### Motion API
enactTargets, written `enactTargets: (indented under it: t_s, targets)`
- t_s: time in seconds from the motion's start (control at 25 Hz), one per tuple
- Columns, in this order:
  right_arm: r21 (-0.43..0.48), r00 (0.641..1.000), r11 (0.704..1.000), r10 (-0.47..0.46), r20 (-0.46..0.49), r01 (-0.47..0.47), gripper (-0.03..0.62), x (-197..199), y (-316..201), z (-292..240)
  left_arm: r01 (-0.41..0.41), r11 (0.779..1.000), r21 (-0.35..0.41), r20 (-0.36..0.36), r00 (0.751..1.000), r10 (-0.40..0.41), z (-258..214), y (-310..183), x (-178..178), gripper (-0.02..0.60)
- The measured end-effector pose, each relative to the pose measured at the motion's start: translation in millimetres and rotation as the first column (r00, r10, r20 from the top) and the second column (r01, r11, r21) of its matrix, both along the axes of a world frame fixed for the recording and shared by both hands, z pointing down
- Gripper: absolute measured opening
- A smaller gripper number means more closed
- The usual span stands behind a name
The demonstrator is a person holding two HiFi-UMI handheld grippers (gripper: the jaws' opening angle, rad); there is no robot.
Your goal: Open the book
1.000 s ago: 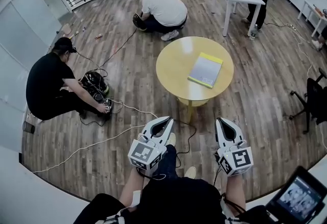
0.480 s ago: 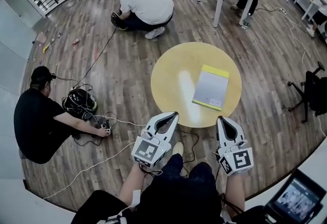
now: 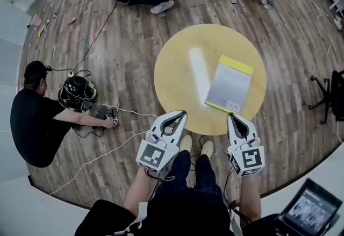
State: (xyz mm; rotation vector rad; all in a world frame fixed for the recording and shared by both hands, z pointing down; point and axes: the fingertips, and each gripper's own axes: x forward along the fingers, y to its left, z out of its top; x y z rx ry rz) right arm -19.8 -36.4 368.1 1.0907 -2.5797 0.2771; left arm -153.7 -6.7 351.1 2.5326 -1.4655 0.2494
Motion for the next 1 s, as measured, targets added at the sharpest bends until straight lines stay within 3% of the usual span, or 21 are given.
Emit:
enactTargets:
  t_s: [0.24, 0.36, 0.44, 0.48, 0.56, 0.64, 0.8, 1.0]
  targets:
    - [-0.061, 0.998, 0.997, -0.053, -0.018, 0.052, 0.005, -29.2, -14.8, 55.6, 0.039, 0.994, -0.104, -0.032, 0.999, -0.043, 66.3, -14.6, -14.4, -0.003]
    - [-0.073, 0.998, 0.996, -0.046, -0.031, 0.043, 0.005, -36.3, -29.4, 88.1, 0.031, 0.996, -0.086, -0.065, 0.997, -0.036, 83.4, -30.3, -13.1, -0.003]
    - [-0.067, 0.989, 0.996, -0.071, -0.127, 0.063, 0.005, -42.0, -36.2, 112.8, 0.032, 0.997, -0.076, -0.088, 0.995, -0.039, 85.5, -34.3, -12.6, -0.003]
    - [-0.069, 0.972, 0.993, -0.104, -0.211, 0.092, 0.006, -47.3, -36.3, 127.9, 0.036, 0.996, -0.084, -0.099, 0.994, -0.044, 86.5, -32.2, -13.0, -0.003]
    - [-0.082, 0.911, 0.986, -0.166, -0.377, 0.145, 0.131, -59.0, -36.0, 154.8, 0.045, 0.993, -0.110, -0.113, 0.992, -0.057, 89.0, -26.9, -15.2, -0.003]
    - [-0.076, 0.855, 0.983, -0.182, -0.486, 0.166, 0.143, -65.8, -39.0, 173.1, 0.049, 0.991, -0.122, -0.114, 0.991, -0.063, 89.6, -24.1, -16.4, -0.003]
    - [-0.123, 0.818, 0.981, -0.196, -0.541, 0.153, 0.209, -67.7, -42.3, 200.6, 0.052, 0.991, -0.122, -0.101, 0.993, -0.064, 89.5, -21.2, -17.2, -0.003]
    - [-0.107, 0.810, 0.990, -0.140, -0.569, 0.097, 0.209, -64.1, -48.8, 207.7, 0.058, 0.990, -0.132, -0.095, 0.993, -0.071, 90.2, -15.5, -21.7, -0.003]
